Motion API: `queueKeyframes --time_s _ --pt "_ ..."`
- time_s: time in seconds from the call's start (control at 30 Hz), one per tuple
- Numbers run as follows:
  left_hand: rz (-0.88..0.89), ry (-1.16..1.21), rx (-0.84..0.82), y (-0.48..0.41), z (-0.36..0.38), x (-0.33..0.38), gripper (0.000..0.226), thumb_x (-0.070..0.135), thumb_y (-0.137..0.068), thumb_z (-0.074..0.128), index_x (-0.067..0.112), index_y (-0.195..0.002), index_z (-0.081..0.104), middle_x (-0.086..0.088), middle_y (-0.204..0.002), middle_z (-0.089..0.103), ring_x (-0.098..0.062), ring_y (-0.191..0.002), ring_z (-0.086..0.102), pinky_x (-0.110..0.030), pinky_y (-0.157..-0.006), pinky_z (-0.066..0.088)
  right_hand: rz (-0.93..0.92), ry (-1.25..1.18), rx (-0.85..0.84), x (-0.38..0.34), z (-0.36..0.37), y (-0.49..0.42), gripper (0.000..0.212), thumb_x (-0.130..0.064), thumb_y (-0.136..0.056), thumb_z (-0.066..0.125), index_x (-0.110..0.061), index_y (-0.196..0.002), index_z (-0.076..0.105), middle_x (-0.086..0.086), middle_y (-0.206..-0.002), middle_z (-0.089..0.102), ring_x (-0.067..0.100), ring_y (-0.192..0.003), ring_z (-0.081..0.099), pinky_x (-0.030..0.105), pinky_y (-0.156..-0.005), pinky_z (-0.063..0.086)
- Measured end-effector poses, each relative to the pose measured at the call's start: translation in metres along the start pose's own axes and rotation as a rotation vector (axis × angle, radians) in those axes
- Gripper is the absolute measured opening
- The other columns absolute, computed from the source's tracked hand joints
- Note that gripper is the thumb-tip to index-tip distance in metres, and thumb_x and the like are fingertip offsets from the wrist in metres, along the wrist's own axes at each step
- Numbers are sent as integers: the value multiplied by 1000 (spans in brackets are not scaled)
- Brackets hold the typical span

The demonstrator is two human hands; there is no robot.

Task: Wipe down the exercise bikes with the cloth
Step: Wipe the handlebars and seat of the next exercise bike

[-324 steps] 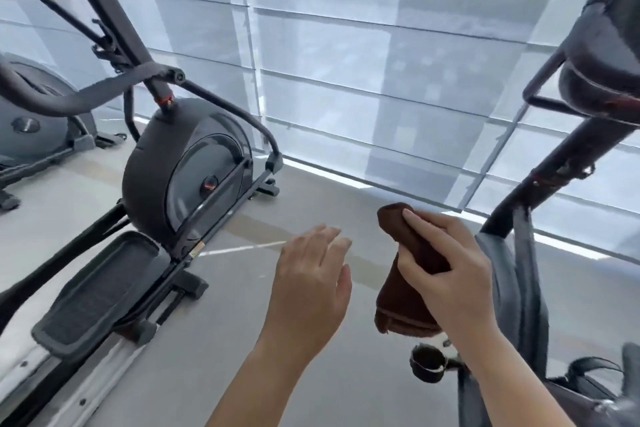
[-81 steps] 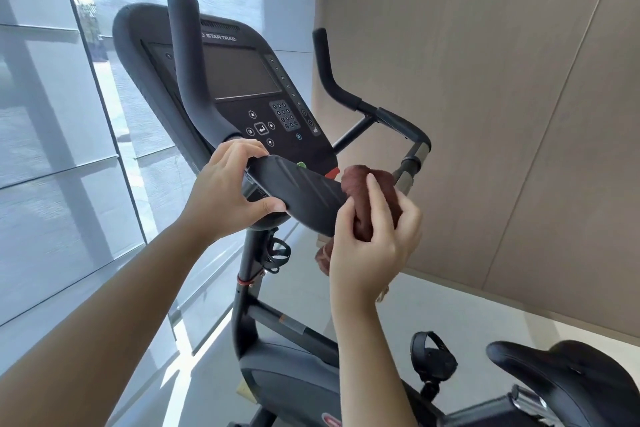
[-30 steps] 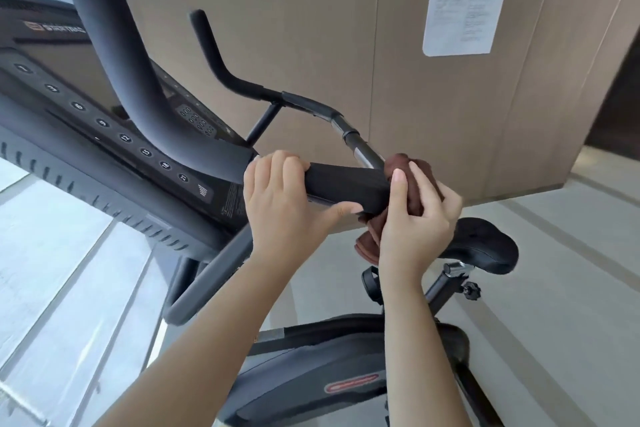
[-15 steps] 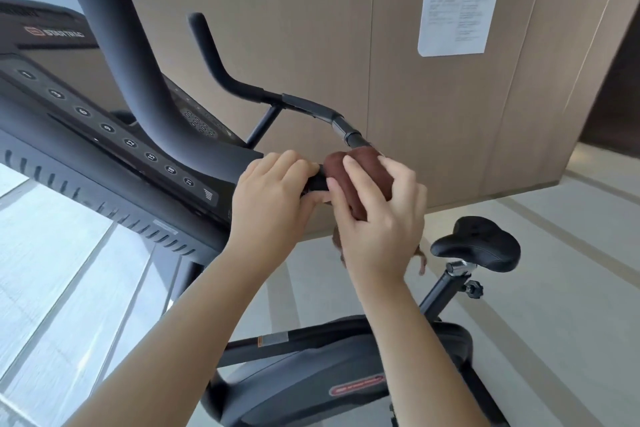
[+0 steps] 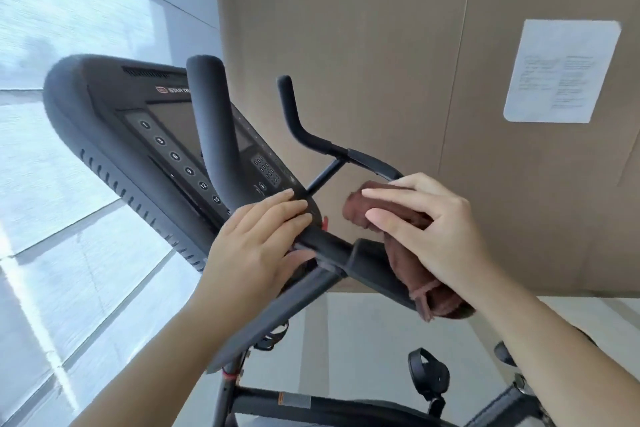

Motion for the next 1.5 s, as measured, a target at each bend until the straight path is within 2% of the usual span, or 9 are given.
queueKeyframes --time_s 0.33,0.57,0.67,0.87,0.97,1.2,1.33,1.43,1.5 --pt "-396 -217 -4 12 -32 -78 99 66 -63 61 -6 -129 42 -19 -141 36 -33 -130 35 -46 -104 32 -141 -205 -148 -46 93 -68 31 -32 -80 68 -29 -110 66 -7 -106 58 -3 -99 50 4 -90 34" --pt "-470 -53 7 9 -34 -92 113 68 -54 60 10 -141 17 2 -150 16 -12 -134 22 -30 -102 27 -139 -141 -468 -30 130 -64 52 -33 -77 68 -46 -124 49 -9 -108 53 4 -101 52 17 -93 37" --pt "-424 -100 -17 -1 -37 -90 120 69 -49 62 10 -142 13 -1 -150 12 -2 -133 13 -34 -105 25 -243 -195 -320 -41 118 -72 46 -24 -80 68 -37 -122 55 -6 -105 56 3 -100 53 8 -91 36" --pt "-380 -275 -115 -15 -42 -93 124 77 -48 53 2 -141 19 -5 -152 10 -10 -135 15 -42 -109 18 -319 -400 64 -76 99 -131 45 -13 -82 66 -19 -125 55 2 -104 51 -3 -93 46 1 -88 31" --pt "-371 -290 -120 -16 -41 -95 125 77 -48 54 1 -141 20 -5 -152 10 -8 -136 12 -41 -109 16 -320 -407 -67 -76 114 -135 45 -14 -83 65 -21 -127 53 2 -105 51 0 -96 48 1 -88 31" --pt "-364 -236 -61 -17 -42 -97 124 72 -46 62 -2 -138 26 -10 -149 19 -12 -136 17 -47 -105 30 -384 -261 -722 -30 131 -59 44 -15 -80 69 -42 -113 59 -8 -104 55 -2 -98 53 5 -87 33" --pt "-368 -221 -54 -14 -42 -97 125 70 -45 68 1 -140 23 -8 -150 17 -10 -137 16 -43 -107 30 -579 -206 -458 -59 109 -86 42 -13 -77 72 -28 -115 62 0 -105 59 3 -98 53 10 -92 36" --pt "-397 -196 -32 -11 -43 -96 121 67 -47 69 1 -139 25 -7 -149 19 -12 -137 19 -46 -106 32 -542 -326 -79 -81 94 -122 41 -9 -80 68 -16 -120 59 9 -107 57 5 -101 52 10 -95 35" --pt "-405 -175 -18 -7 -42 -95 118 69 -50 65 2 -139 27 -7 -149 21 -18 -136 24 -47 -104 34 -506 -372 -16 -86 98 -132 42 -9 -81 67 -14 -122 56 9 -107 53 4 -101 49 8 -96 33"
Point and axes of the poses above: each hand's wrist, its own y-axis away from the middle knuckle, its own z-axis out of the palm, x = y × z, the point moved 10 cm from there along -y, towards the middle knuckle
